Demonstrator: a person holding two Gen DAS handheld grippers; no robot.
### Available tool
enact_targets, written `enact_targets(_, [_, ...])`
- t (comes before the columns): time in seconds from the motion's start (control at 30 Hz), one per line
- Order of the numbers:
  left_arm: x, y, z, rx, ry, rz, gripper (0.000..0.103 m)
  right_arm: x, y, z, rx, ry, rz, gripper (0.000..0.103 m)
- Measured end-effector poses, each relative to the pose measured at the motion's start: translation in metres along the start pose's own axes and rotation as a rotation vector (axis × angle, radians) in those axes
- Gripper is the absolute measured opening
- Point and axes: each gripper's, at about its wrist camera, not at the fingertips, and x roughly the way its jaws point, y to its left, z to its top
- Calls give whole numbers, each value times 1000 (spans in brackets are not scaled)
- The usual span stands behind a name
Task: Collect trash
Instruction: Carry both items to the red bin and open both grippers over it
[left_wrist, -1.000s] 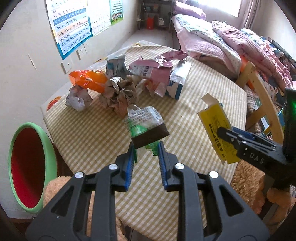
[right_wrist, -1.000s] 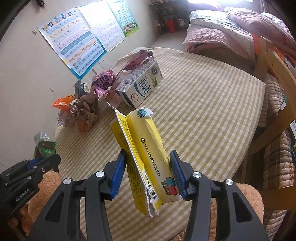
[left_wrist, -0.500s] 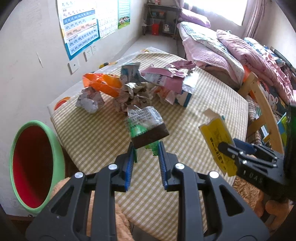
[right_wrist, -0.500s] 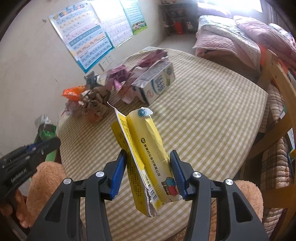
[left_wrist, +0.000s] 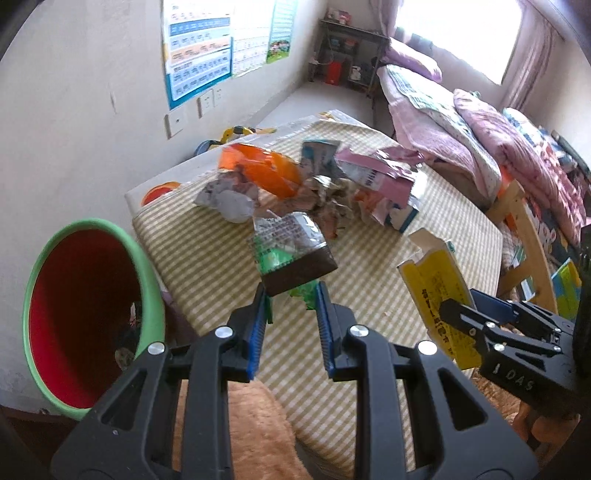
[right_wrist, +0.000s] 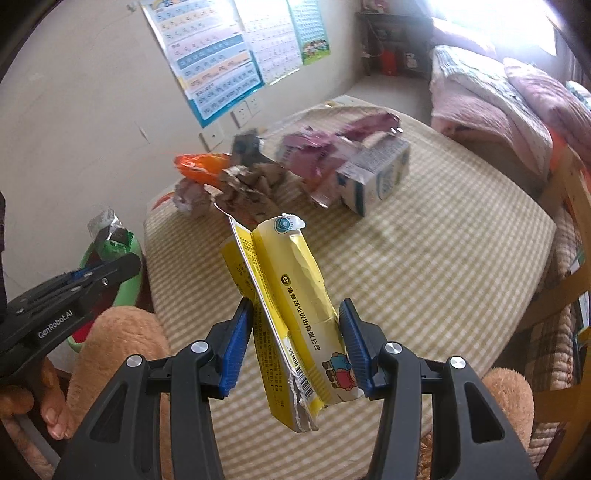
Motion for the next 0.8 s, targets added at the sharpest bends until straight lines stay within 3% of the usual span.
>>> enact_targets(0.23, [-11, 37, 1, -78, -23, 30, 24, -1, 31, 18, -57, -15, 22, 47])
enact_targets(0.43, [-22, 81, -2, -155, -43, 105, 24, 7, 65, 30, -113, -14, 84, 47])
enact_targets(0.8, [-20, 177, -33, -346, 15, 260, 24, 32, 126, 38, -188, 65, 217, 47])
